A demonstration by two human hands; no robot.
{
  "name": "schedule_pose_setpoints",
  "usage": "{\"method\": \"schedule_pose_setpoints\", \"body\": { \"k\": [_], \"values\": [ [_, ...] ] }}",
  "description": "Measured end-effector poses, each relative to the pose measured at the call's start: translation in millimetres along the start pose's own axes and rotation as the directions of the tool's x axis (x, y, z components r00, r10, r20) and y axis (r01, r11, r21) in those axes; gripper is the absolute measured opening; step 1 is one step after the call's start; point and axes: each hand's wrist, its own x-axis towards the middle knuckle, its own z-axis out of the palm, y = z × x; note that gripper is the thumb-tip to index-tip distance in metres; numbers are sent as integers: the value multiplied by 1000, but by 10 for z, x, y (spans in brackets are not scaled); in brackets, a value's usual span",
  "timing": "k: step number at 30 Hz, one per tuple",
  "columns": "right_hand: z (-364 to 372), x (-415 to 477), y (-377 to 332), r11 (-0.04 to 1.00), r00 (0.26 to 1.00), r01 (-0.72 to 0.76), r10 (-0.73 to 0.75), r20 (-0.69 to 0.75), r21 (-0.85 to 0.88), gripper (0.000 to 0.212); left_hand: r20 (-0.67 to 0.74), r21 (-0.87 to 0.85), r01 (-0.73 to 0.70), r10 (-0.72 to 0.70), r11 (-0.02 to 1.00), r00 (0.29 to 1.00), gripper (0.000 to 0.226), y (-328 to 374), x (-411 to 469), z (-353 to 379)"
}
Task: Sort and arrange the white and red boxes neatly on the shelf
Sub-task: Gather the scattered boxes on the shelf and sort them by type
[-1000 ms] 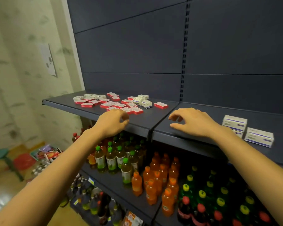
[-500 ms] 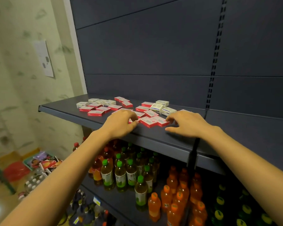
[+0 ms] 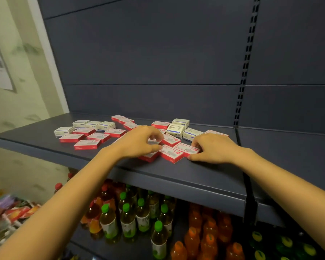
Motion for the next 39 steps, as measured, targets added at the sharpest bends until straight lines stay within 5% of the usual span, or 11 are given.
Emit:
{"method": "schedule_pose_setpoints", "body": {
  "k": [10, 15, 24, 39],
  "values": [
    [-224, -245, 74, 958, 960, -254, 267, -88, 130, 44, 332, -48, -235, 237, 971, 913, 44, -225, 429, -12],
    [-239, -462, -3, 917, 916, -366, 384, -111, 156, 45, 416, -103, -344, 355, 933, 837, 33, -304, 584, 38],
    [-172, -1125, -146, 836, 827, -509, 541, -152, 206, 42, 109, -150, -487, 504, 860, 857, 31, -193, 613, -91],
    [-525, -2964, 552, 765, 734, -619, 644, -215, 177, 44, 7, -317, -645, 682, 695, 731, 33, 1861, 416, 262]
  ]
}}
